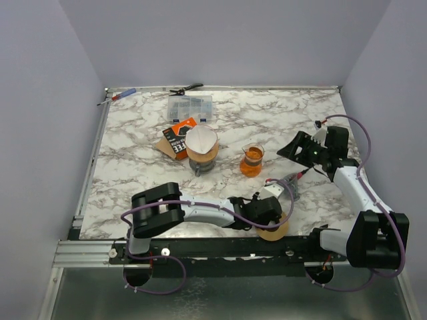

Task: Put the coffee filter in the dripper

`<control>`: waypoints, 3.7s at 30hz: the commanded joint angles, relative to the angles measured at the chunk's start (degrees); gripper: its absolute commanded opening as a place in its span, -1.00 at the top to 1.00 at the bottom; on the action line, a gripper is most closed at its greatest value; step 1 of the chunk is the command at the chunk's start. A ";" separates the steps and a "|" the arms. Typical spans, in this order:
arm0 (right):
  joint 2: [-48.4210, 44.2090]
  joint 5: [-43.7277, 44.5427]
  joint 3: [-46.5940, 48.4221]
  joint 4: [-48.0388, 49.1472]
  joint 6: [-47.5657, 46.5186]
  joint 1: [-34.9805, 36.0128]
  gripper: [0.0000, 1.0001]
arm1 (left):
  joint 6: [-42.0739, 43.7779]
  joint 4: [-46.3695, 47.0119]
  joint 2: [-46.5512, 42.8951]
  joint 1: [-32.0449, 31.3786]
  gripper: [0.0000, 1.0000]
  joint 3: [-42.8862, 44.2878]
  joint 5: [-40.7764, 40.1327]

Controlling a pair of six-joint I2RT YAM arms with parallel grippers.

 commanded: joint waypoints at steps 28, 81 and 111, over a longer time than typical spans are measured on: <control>-8.34 -15.80 4.47 2.61 4.47 0.34 -0.85 | 3.89 1.24 -31.45 19.95 0.28 -12.52 9.36; 1.57 -12.08 0.47 10.16 11.22 27.76 0.99 | 3.62 -0.22 -41.04 27.55 -0.76 -15.22 10.90; 1.84 -11.08 6.15 2.89 6.02 24.38 1.00 | 20.98 -9.25 -41.05 39.11 -0.98 7.08 8.56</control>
